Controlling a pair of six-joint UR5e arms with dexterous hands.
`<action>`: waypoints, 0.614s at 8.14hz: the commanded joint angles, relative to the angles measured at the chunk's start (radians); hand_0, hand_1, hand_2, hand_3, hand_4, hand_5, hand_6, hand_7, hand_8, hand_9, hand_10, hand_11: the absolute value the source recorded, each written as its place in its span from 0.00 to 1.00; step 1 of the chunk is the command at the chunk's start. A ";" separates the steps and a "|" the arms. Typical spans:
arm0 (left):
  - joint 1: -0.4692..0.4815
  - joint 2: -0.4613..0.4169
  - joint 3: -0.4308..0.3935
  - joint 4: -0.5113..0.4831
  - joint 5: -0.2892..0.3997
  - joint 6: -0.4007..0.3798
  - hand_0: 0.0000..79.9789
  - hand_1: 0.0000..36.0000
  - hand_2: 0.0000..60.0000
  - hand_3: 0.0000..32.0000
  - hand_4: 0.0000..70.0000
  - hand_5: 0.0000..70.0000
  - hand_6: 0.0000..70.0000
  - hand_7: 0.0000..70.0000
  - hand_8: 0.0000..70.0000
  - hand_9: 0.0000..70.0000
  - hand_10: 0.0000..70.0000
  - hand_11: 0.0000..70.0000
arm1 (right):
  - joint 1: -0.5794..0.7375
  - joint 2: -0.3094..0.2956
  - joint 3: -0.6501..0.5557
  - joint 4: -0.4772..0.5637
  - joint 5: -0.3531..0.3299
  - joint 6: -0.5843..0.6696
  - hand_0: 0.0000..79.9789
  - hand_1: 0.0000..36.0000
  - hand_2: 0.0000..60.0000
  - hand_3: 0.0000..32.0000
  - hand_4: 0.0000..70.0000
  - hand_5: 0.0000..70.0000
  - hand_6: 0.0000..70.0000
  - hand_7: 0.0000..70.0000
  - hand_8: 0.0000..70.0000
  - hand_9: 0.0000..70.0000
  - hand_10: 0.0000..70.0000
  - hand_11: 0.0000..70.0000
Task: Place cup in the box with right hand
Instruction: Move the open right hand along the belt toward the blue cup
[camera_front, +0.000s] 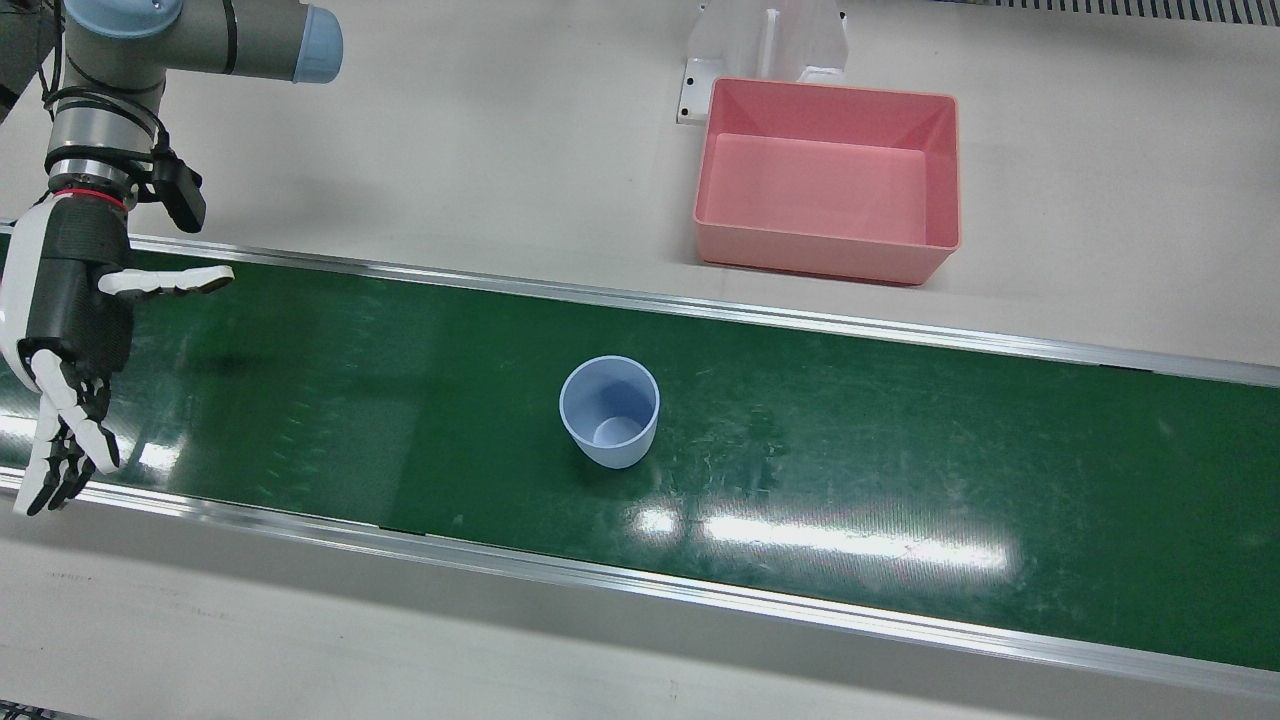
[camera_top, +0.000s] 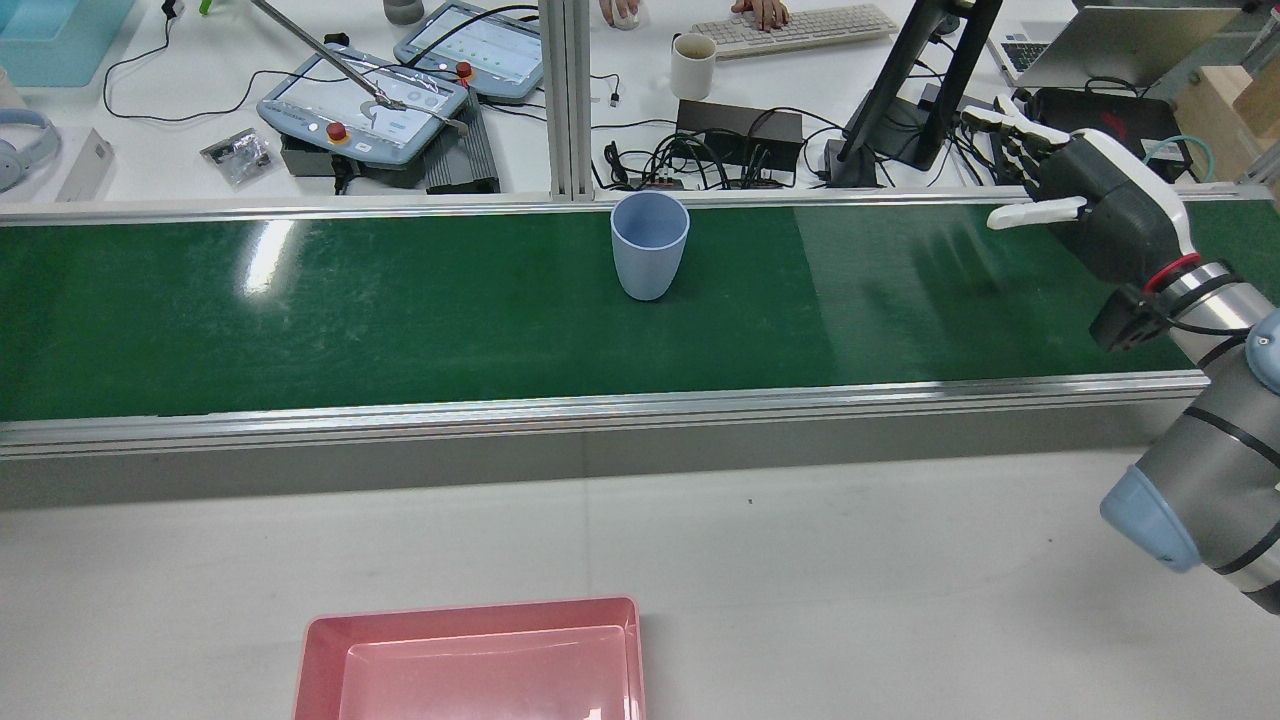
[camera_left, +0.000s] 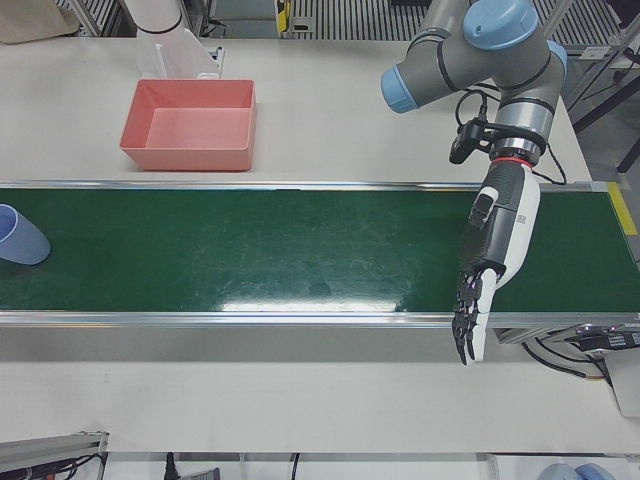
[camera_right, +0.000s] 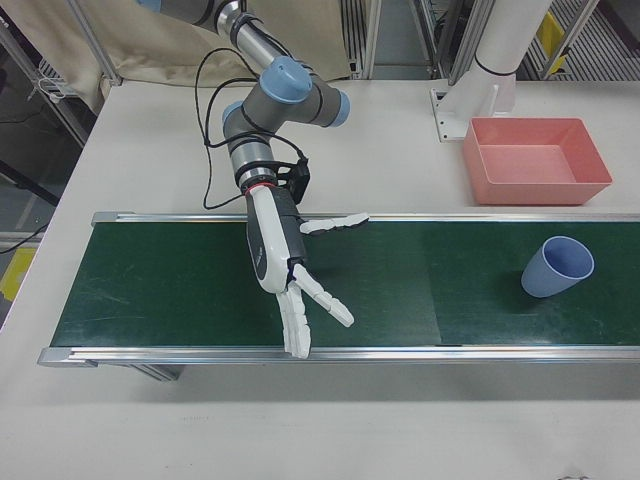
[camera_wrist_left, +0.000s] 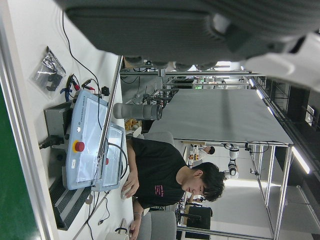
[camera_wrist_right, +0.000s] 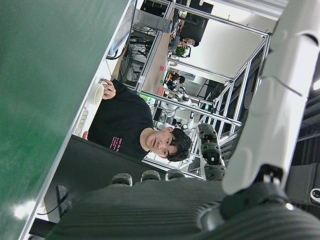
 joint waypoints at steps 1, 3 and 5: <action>0.000 0.000 0.000 0.000 0.000 0.000 0.00 0.00 0.00 0.00 0.00 0.00 0.00 0.00 0.00 0.00 0.00 0.00 | -0.020 0.000 0.002 0.000 0.002 -0.002 0.66 0.48 0.00 0.15 0.00 0.07 0.00 0.00 0.00 0.00 0.00 0.00; 0.000 0.000 0.000 0.000 0.000 0.000 0.00 0.00 0.00 0.00 0.00 0.00 0.00 0.00 0.00 0.00 0.00 0.00 | -0.040 0.001 0.000 0.000 0.003 -0.002 0.66 0.48 0.00 0.18 0.00 0.07 0.00 0.00 0.00 0.00 0.00 0.00; 0.000 0.000 0.000 0.000 0.000 0.000 0.00 0.00 0.00 0.00 0.00 0.00 0.00 0.00 0.00 0.00 0.00 0.00 | -0.077 0.001 0.013 0.000 0.034 -0.002 0.66 0.48 0.00 0.14 0.00 0.08 0.00 0.00 0.00 0.00 0.00 0.00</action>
